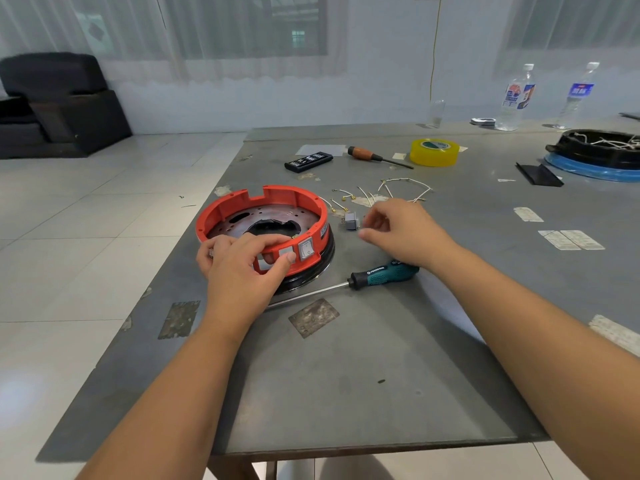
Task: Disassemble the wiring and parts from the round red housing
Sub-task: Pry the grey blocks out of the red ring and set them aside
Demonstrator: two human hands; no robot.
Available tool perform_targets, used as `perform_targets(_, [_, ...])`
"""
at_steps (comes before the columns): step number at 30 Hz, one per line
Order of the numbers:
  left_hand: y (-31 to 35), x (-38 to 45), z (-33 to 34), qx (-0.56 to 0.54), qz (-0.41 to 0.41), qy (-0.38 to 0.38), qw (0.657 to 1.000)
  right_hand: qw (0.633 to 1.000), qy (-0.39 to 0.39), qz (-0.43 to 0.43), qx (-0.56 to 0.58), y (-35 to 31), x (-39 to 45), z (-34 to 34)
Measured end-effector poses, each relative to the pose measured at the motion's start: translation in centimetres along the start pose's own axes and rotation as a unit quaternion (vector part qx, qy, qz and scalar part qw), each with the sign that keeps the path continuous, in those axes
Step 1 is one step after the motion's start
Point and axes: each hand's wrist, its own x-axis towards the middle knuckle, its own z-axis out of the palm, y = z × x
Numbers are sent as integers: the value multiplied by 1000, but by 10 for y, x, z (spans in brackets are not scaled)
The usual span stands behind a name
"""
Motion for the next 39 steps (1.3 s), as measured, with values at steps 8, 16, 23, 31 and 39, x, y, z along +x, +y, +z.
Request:
perform_targets(8, [2, 0, 1, 46, -2, -1, 999, 980, -143, -125, -51, -12, -40, 3])
perform_targets(16, [17, 2, 6, 131, 26, 16, 991, 972, -144, -158, -99, -3, -37, 14])
perform_targets(23, [27, 1, 16, 160, 54, 10, 986, 959, -138, -200, -146, -8, -38, 13])
perform_targets(31, [16, 1, 9, 84, 34, 6, 996, 959, -77, -195, -191, 3, -38, 5])
perform_targets(39, [6, 4, 3, 51, 35, -12, 998, 976, -53, -132, -164, 11, -43, -14])
